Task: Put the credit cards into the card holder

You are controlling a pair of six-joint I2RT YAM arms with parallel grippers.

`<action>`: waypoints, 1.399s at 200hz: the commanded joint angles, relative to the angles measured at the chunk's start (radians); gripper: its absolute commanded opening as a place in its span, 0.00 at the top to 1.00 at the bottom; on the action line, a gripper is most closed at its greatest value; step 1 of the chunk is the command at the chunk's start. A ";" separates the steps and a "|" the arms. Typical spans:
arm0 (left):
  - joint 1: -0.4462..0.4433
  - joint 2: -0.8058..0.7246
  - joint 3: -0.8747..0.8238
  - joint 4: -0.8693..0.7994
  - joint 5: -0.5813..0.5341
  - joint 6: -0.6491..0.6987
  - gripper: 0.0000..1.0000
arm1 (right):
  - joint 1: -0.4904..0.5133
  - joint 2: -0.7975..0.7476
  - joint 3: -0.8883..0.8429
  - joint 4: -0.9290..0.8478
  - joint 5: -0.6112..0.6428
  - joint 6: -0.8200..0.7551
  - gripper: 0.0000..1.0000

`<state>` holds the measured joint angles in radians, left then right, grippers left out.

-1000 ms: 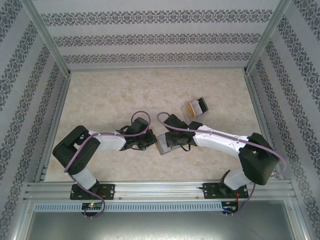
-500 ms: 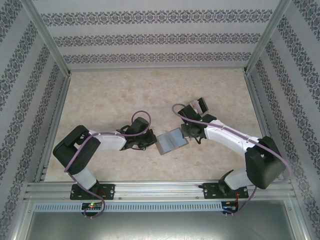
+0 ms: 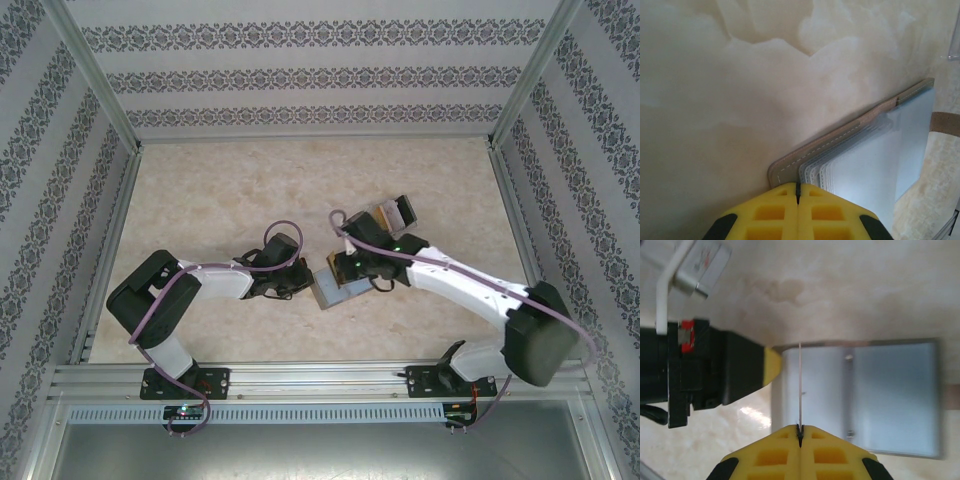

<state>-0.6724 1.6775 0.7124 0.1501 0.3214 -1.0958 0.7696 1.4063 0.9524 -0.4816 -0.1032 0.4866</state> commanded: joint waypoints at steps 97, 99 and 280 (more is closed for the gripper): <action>0.006 0.042 -0.017 -0.077 -0.045 0.032 1.00 | 0.083 0.169 -0.014 0.042 0.102 0.047 1.00; 0.007 0.042 -0.018 -0.079 -0.046 0.033 1.00 | 0.081 0.166 -0.013 0.040 0.100 0.046 1.00; 0.007 0.059 -0.003 -0.102 -0.044 0.051 1.00 | -0.025 0.080 0.050 -0.156 0.304 -0.099 1.00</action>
<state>-0.6724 1.6779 0.7139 0.1463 0.3218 -1.0737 0.7479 1.5223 0.9684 -0.5720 0.0643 0.4374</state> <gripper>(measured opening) 0.050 0.046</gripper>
